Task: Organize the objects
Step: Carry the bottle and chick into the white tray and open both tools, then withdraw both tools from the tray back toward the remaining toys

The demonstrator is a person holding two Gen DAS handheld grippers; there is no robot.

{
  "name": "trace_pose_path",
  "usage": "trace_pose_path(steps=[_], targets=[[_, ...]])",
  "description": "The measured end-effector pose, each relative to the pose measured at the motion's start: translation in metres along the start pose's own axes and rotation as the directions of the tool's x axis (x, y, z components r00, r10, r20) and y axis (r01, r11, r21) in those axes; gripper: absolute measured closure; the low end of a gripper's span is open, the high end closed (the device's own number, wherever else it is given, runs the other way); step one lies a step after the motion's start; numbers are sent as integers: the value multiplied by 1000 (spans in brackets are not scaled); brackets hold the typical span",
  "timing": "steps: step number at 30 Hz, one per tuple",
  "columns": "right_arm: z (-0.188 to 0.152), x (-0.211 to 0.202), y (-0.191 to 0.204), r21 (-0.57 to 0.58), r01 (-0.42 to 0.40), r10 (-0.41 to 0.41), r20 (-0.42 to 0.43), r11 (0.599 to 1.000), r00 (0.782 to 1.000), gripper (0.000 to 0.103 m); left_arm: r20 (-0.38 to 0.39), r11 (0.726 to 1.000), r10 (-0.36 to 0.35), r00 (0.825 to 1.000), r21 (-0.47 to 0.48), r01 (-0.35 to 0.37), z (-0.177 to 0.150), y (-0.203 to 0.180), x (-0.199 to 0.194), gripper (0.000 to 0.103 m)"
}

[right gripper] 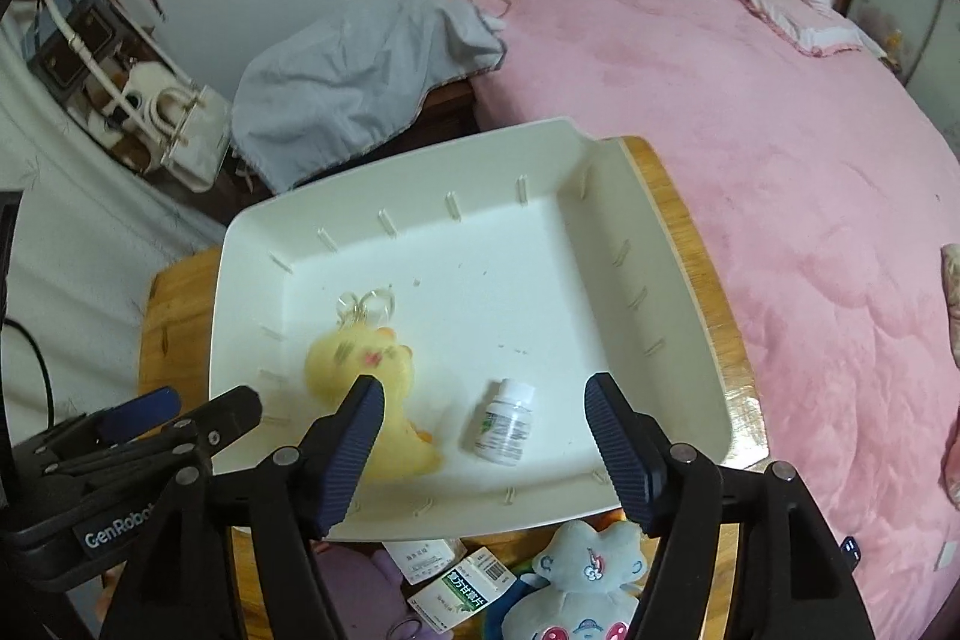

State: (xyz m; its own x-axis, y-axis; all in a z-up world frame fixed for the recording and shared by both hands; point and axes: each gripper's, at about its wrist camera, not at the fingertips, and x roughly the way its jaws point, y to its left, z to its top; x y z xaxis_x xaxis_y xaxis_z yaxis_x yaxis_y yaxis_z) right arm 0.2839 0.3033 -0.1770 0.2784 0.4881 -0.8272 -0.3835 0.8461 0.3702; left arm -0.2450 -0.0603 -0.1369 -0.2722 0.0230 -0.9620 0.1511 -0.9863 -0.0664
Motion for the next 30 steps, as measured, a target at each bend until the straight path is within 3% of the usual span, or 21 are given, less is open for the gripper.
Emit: trace_pose_path(steps=[11,20,23,26,30], targets=[[-8,-48,3,50,0,-6,109,999,994,33,96,999,-39,995,-9,40,-13,2,-51,26],[-29,-97,2,80,-23,6,207,997,978,33,199,996,-77,977,-24,84,-41,8,-105,26],[-40,-116,1,83,-35,13,247,996,969,32,205,994,-108,973,-12,113,-54,4,-119,22],[-54,-135,0,82,-47,21,285,996,958,23,197,990,-138,971,13,138,-69,-2,-128,22],[-74,-155,-4,80,-54,24,326,995,945,22,195,987,-161,968,12,162,-90,-8,-136,22]])
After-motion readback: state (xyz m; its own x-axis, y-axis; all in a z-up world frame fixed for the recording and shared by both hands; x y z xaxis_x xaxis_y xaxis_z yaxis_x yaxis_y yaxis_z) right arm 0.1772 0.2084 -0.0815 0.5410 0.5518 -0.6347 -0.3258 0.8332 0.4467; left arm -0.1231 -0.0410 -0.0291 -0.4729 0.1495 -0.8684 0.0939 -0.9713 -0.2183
